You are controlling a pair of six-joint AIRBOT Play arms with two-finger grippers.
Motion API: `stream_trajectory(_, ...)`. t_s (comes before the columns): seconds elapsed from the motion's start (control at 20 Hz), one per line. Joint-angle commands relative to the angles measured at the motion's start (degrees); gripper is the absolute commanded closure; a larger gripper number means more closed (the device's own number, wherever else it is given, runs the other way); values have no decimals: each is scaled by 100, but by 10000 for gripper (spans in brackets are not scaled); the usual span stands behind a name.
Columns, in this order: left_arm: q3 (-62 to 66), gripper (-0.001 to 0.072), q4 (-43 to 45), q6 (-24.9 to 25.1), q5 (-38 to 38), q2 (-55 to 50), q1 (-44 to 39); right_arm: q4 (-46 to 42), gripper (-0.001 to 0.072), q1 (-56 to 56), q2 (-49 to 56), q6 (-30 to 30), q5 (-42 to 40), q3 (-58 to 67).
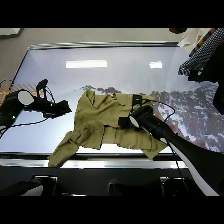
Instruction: Fold the clothes and pants, and hang the long-sleeved shirts on hangers.
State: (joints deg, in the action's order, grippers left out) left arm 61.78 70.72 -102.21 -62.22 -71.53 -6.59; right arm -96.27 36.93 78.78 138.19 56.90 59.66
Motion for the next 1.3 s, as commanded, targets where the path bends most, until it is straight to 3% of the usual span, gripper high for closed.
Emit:
stream_trajectory(0.0, 0, 291, 50, -2, 17, 4, 7, -24, 236, 11, 144, 74, 96, 2)
stream_trajectory(0.2, 0, 291, 50, -2, 20, 4, 7, -52, 241, 11, 245, 72, 166, 2)
stream_trajectory(0.55, 0, 291, 50, -4, 20, 4, 7, -136, 466, 11, 446, 120, 31, 2)
stream_trajectory(0.8, 0, 292, 48, -2, 20, 4, 7, -374, 467, 11, 448, 372, -7, 2)
stream_trajectory(0.85, 0, 291, 50, -4, 20, 4, 7, -409, 499, 11, 448, 372, -9, 2)
stream_trajectory(0.9, 0, 292, 48, -4, 17, 4, 7, -437, 604, 11, 448, 367, 15, 2)
stream_trajectory(1.0, 0, 292, 50, -2, 20, 4, 7, -448, 681, 11, 433, 348, 131, 2)
stream_trajectory(1.25, 0, 291, 48, -2, 7, 4, 7, -509, 683, 11, 214, 195, 422, 2)
